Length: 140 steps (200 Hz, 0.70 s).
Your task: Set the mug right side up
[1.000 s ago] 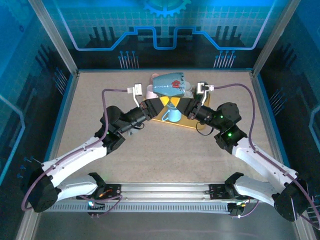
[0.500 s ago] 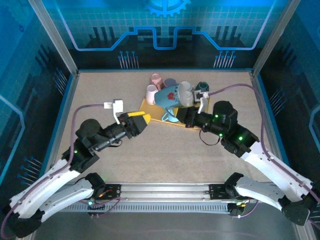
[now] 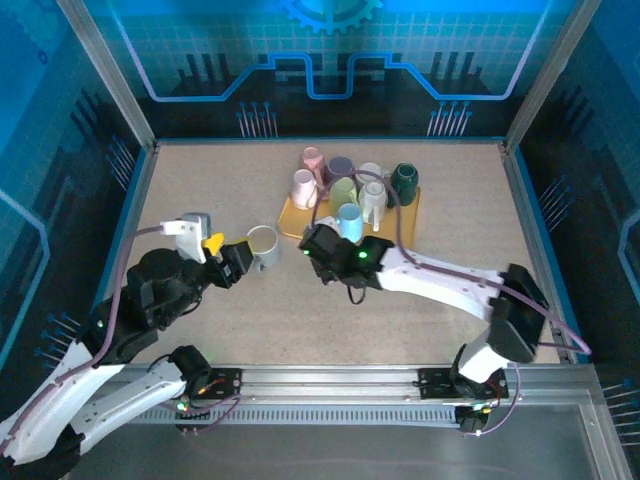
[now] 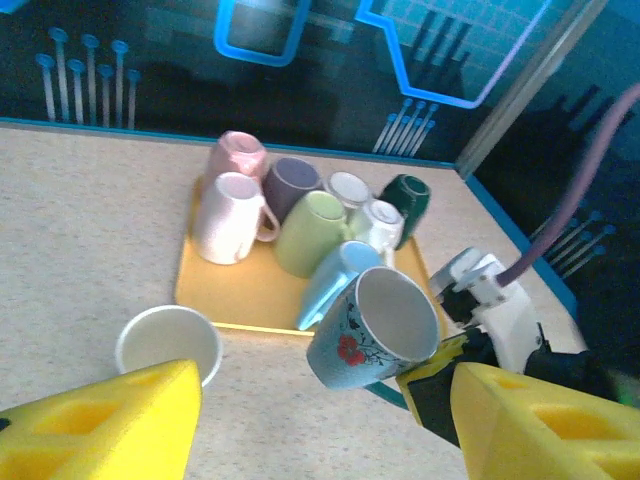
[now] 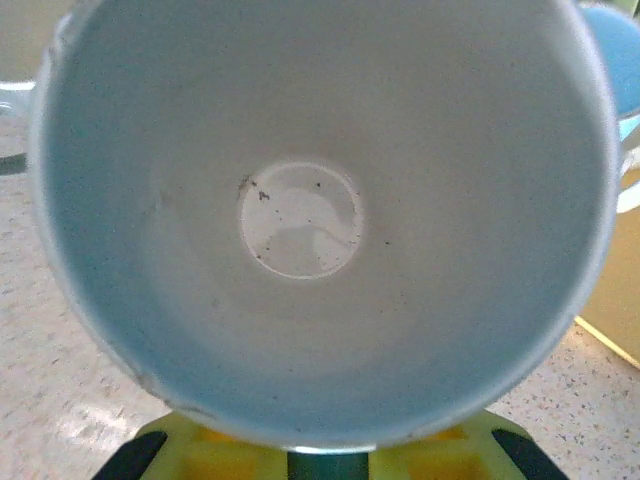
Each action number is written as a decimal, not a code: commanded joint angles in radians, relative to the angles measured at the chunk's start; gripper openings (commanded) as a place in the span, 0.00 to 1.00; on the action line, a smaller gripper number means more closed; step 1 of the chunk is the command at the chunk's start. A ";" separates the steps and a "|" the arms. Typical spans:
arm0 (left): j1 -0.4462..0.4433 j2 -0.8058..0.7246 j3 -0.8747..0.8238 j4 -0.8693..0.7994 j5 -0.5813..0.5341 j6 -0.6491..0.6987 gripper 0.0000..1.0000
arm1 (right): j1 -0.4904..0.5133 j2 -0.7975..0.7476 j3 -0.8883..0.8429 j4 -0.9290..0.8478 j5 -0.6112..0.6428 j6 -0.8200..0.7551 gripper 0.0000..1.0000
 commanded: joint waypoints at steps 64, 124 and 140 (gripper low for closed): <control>-0.005 -0.081 -0.091 -0.010 -0.099 0.069 0.69 | 0.038 0.212 0.112 0.100 0.050 0.206 0.00; -0.004 -0.087 -0.098 -0.003 -0.086 0.079 0.70 | 0.040 0.304 0.166 0.084 0.015 0.216 0.00; -0.004 -0.088 -0.099 -0.004 -0.084 0.078 0.70 | 0.041 0.315 0.179 0.073 0.022 0.214 0.02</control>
